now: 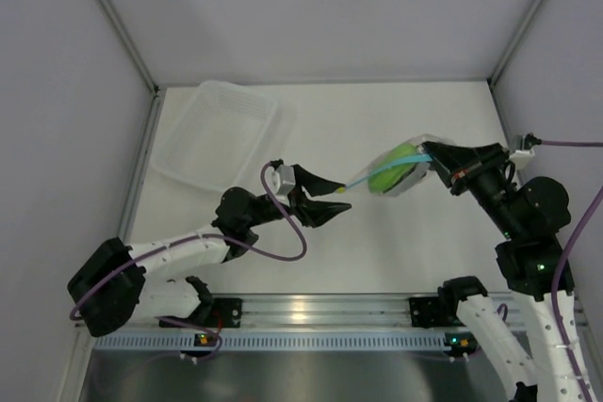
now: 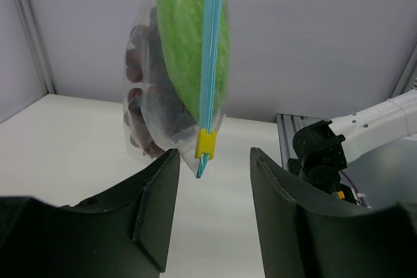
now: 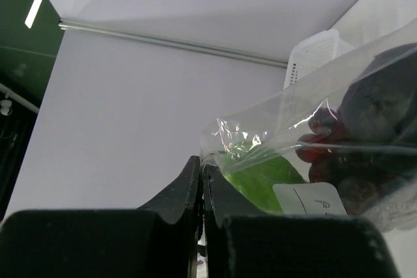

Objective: Open the zip-top bag and remove the fake food

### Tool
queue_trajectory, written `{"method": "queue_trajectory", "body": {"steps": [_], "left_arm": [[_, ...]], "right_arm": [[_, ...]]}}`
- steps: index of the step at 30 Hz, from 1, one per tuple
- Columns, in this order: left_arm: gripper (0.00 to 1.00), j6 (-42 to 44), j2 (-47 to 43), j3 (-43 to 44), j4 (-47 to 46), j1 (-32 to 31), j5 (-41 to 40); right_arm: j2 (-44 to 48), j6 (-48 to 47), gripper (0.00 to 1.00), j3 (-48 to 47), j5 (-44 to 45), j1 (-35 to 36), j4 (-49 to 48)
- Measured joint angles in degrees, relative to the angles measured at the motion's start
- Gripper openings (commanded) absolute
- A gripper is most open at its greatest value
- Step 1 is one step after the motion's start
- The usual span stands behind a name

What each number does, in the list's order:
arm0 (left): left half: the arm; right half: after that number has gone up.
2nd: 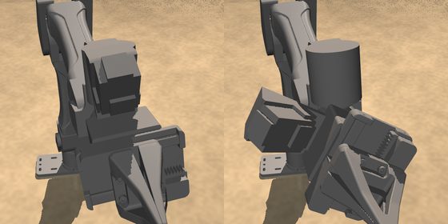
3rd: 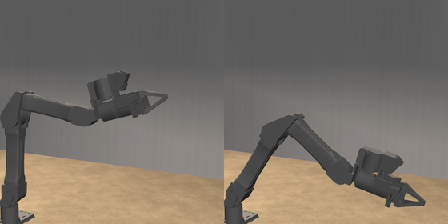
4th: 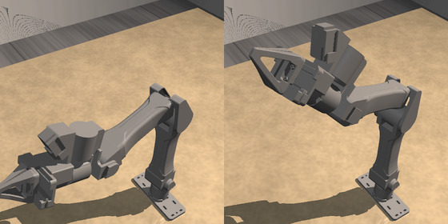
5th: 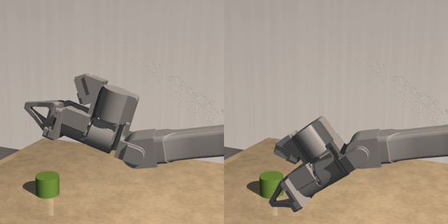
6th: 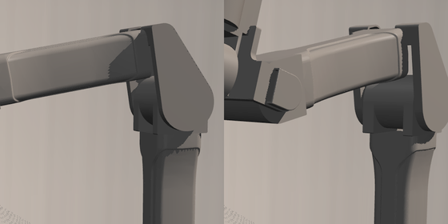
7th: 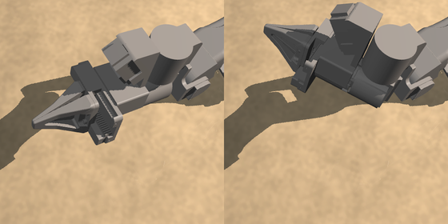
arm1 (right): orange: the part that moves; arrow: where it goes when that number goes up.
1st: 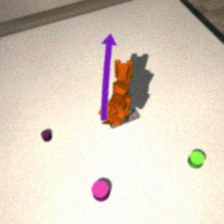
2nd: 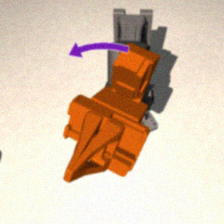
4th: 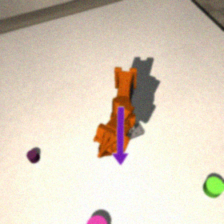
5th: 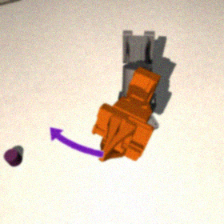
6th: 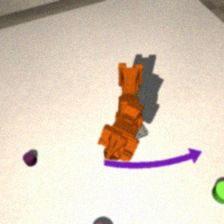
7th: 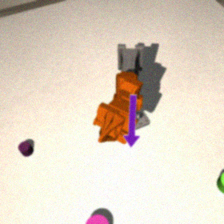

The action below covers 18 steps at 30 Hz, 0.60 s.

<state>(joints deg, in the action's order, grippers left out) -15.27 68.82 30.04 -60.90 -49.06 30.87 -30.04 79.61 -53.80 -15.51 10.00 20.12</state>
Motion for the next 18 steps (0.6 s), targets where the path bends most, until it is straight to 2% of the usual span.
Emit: {"method": "queue_trajectory", "body": {"steps": [1, 2, 5, 12, 13, 17, 18], "left_arm": [[0.51, 0.0, 0.3, 0.1, -0.5, -0.1, 0.0], [0.44, -0.1, 0.6, 0.2, -1.0, -0.2, 0.0], [0.36, -1.1, 1.8, 0.3, -2.7, -0.3, 0.2], [0.35, -2.8, 3.9, 0.7, -5.3, -0.4, 0.4], [0.32, -2.9, 4.0, 0.7, -5.7, -0.4, 0.4], [0.00, -3.8, 4.2, 1.0, -6.8, -0.6, 0.3], [0.00, -3.9, 4.2, 1.0, -6.9, -0.6, 0.4]], "right_arm": [[0.1, 0.2, 0.00, 0.0, -0.1, 0.0, -0.4], [0.2, 0.4, 0.00, 0.0, -0.2, 0.0, -0.9], [0.5, 1.1, 0.00, 0.0, -0.5, 0.0, -1.9], [1.1, 2.1, 0.00, 0.0, -0.7, 0.0, -2.3], [1.1, 2.3, 0.00, 0.0, -0.7, 0.0, -2.5], [1.5, 3.2, 0.00, 0.0, -0.7, 0.0, -3.5], [1.6, 3.2, 0.00, 0.0, -0.7, 0.0, -3.7]]}}
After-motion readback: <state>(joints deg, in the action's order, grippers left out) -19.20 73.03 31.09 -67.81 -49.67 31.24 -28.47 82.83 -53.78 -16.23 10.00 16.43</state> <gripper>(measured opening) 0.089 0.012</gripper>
